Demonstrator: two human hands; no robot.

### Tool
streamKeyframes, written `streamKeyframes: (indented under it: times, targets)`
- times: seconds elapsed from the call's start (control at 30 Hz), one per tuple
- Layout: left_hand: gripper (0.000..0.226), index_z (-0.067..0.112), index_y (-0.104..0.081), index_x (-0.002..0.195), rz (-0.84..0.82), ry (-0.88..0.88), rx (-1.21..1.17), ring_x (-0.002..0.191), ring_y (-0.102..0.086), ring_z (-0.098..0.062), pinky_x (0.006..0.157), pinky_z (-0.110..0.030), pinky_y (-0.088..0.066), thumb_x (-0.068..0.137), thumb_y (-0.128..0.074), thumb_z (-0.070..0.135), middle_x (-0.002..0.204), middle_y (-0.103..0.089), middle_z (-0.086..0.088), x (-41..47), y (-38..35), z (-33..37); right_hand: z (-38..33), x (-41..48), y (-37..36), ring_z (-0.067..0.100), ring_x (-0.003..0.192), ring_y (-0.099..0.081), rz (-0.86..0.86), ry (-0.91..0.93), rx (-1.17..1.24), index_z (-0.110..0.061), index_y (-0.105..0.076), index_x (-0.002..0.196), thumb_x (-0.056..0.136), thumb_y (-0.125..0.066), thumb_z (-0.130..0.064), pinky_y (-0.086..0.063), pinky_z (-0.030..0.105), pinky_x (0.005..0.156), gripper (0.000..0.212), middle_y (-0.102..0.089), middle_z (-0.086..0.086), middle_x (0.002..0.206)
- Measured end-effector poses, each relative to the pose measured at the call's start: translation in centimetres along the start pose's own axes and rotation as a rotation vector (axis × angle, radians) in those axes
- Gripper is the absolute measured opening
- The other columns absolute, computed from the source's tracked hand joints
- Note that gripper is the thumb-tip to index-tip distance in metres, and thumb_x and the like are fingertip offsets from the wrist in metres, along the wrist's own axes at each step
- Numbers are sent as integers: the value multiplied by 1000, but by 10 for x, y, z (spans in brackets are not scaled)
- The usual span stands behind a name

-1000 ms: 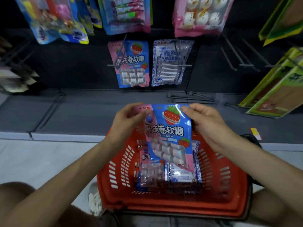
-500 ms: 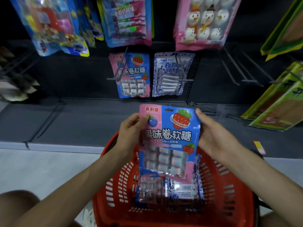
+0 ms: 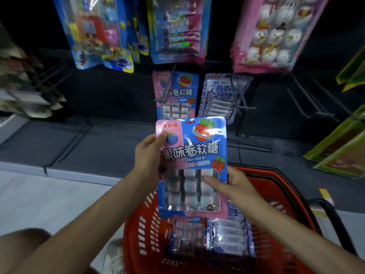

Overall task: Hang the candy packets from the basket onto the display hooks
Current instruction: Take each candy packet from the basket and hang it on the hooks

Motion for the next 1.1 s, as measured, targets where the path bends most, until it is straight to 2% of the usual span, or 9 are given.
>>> streamKeyframes:
  times: [0.13, 0.2, 0.3, 0.4, 0.6, 0.7, 0.83, 1.0, 1.1]
  targets:
    - [20, 20, -68, 82, 62, -28, 5, 72, -69, -36, 73, -57, -45, 96, -72, 33, 85, -77, -17, 6, 16, 10, -5, 5, -19, 14, 113, -73, -19, -1, 64, -20, -75, 120, 90, -78, -22, -54, 40, 104, 31, -78, -6, 118]
    - [21, 21, -66, 79, 68, -40, 17, 72, -70, -37, 74, -57, -45, 97, -70, 30, 88, -77, -21, 8, 22, 14, -12, 8, -24, 15, 112, -74, -23, 8, 94, -17, -76, 119, 91, -77, -19, -53, 38, 104, 28, -79, -3, 117]
    - [14, 16, -64, 91, 68, -66, 13, 77, -71, -37, 78, -57, -47, 99, -70, 25, 96, -77, -23, 8, 28, 22, -22, 16, -31, 18, 111, -74, -6, -2, 133, -16, -78, 115, 92, -76, -18, -53, 43, 106, 24, -79, 0, 115]
    - [24, 8, -63, 108, 68, -66, 41, 78, -69, -37, 75, -54, -46, 97, -71, 28, 95, -77, -22, 12, 35, 27, -27, 23, -41, 21, 109, -75, 17, -16, 139, -17, -79, 113, 90, -78, -21, -54, 47, 105, 23, -80, 1, 113]
    - [23, 10, -66, 121, 33, -53, 133, 71, -73, -25, 67, -44, -58, 99, -61, 16, 95, -80, -14, 19, 47, 29, -31, 33, -56, 22, 106, -76, 56, -15, 212, -12, -79, 112, 91, -78, -17, -57, 35, 93, 22, -80, 4, 110]
    - [24, 7, -65, 122, 31, -79, 149, 56, -68, -12, 53, -31, -57, 100, -56, 8, 80, -77, -3, 18, 49, 30, -33, 38, -59, 24, 106, -76, 53, -18, 241, -10, -77, 115, 92, -76, -15, -59, 31, 86, 24, -80, 6, 112]
    - [24, 8, -66, 123, 28, -72, 166, 62, -69, -11, 62, -34, -59, 101, -56, 9, 74, -74, 3, 20, 50, 31, -36, 42, -61, 21, 111, -75, 58, -25, 241, -13, -78, 117, 92, -77, -19, -54, 38, 102, 26, -79, 3, 116]
    - [5, 8, -62, 103, -15, -3, 153, 57, -73, -10, 48, -26, -56, 103, -57, 9, 65, -75, 3, 15, 51, 36, -43, 40, -65, 16, 108, -75, 74, -34, 242, -15, -78, 116, 93, -76, -20, -54, 36, 99, 23, -80, -1, 113]
    - [20, 14, -58, 84, -27, 39, 152, 64, -77, -17, 49, -28, -58, 101, -56, 4, 88, -80, -9, 13, 52, 34, -46, 41, -65, 17, 107, -75, 79, -43, 252, -16, -78, 115, 94, -76, -20, -56, 38, 98, 22, -80, -1, 112]
Point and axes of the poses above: each hand's wrist, its own x-axis towards the middle knuckle, its own y-axis out of the back of the hand, z = x × y, the point moved 1 cm from there along x, towards the middle knuckle
